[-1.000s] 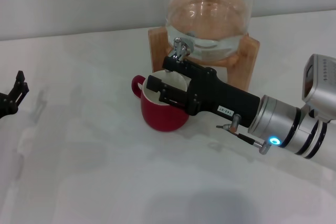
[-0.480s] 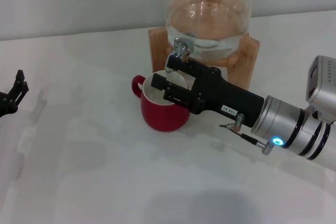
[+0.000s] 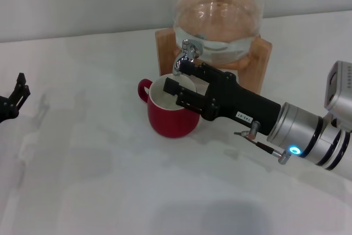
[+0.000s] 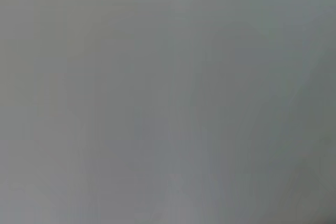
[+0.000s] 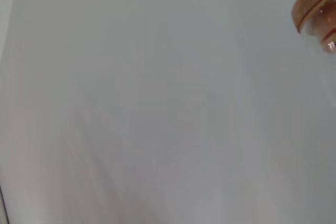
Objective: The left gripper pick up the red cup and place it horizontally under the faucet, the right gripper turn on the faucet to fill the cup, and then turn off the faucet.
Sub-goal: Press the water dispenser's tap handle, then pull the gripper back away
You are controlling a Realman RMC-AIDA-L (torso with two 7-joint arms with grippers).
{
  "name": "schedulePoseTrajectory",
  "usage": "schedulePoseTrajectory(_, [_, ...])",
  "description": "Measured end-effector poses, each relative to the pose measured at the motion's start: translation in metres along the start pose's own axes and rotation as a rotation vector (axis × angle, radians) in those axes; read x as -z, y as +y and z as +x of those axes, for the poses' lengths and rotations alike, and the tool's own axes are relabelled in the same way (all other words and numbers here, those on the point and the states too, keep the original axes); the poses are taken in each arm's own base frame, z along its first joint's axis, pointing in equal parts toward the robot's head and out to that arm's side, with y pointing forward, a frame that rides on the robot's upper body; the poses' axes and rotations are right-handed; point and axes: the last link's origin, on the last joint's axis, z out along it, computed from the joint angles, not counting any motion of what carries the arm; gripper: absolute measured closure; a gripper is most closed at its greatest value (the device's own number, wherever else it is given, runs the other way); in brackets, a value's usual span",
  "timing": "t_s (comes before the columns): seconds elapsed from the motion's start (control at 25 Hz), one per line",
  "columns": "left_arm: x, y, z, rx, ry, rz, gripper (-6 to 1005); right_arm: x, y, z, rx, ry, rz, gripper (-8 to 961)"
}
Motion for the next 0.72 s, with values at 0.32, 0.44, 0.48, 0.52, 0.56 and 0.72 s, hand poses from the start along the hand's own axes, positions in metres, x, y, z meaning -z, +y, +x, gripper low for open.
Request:
schedulePoseTrajectory(0.32, [0.0000, 0.0001, 0.0000, -0.001, 0.000, -0.001, 112, 0.0017, -0.0005, 0.0005, -0.001, 0.000, 0.006, 231])
schedulePoseTrajectory(0.44, [0.0000, 0.0002, 0.0000, -0.001, 0.000, -0.001, 111, 0.0017, -0.0005, 0.0005, -0.002, 0.000, 0.006, 231])
schedulePoseTrajectory(0.48, [0.0000, 0.0002, 0.0000, -0.001, 0.000, -0.001, 111, 0.0016, -0.0005, 0.0004, -0.002, 0.000, 0.006, 231])
schedulePoseTrajectory(0.52, [0.0000, 0.0002, 0.0000, -0.001, 0.000, -0.001, 111, 0.0016, -0.0005, 0.0004, -0.002, 0.000, 0.006, 231])
schedulePoseTrajectory(0.56, [0.0000, 0.0002, 0.0000, -0.001, 0.000, -0.001, 111, 0.0016, -0.0005, 0.0004, -0.002, -0.001, 0.006, 231])
schedulePoseTrajectory(0.72, [0.0000, 0.0003, 0.0000, -0.001, 0.000, -0.002, 112, 0.0015, -0.0014, -0.0007, -0.003, -0.009, 0.013, 231])
